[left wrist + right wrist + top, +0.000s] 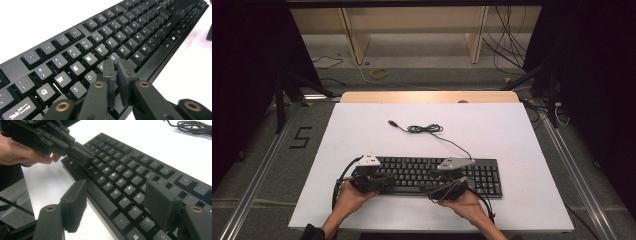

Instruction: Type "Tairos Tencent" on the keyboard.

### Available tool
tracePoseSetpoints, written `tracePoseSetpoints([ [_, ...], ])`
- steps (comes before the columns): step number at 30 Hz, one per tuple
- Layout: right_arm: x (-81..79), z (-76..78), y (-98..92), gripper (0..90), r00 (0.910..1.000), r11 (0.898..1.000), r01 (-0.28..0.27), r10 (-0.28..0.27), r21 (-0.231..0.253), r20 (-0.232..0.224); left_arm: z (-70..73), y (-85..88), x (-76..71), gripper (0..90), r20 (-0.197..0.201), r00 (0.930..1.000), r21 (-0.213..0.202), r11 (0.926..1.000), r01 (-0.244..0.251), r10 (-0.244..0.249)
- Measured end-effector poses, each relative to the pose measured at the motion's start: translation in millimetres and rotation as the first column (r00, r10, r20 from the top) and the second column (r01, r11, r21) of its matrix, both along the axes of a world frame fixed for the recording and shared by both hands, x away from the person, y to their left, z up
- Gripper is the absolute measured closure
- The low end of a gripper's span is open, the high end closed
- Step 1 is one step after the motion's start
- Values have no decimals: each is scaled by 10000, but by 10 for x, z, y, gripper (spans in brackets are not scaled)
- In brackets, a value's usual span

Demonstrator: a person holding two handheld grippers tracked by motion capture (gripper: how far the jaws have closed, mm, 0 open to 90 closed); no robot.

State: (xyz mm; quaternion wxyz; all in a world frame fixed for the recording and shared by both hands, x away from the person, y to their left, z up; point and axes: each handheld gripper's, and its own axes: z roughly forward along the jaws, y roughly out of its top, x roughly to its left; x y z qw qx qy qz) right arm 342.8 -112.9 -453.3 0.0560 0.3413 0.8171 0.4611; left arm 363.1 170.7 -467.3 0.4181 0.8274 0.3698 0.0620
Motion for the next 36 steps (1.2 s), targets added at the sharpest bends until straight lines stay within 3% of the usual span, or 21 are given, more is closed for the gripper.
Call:
tracePoseSetpoints([
  [9, 2, -4, 4, 354, 10000, 10000, -40, 40, 5, -10, 22, 51, 13, 719, 24, 9999, -393, 9991, -161, 162],
  [24, 0, -10, 14, 353, 10000, 10000, -65, 65, 25, -29, 46, 105, 54, 422, 70, 9954, -748, 9927, -943, 951],
  [36, 2, -15, 28, 353, 9999, 9999, -98, 98, 23, -27, 35, 148, 108, 327, 72, 9914, -730, 9888, -1299, 1308],
])
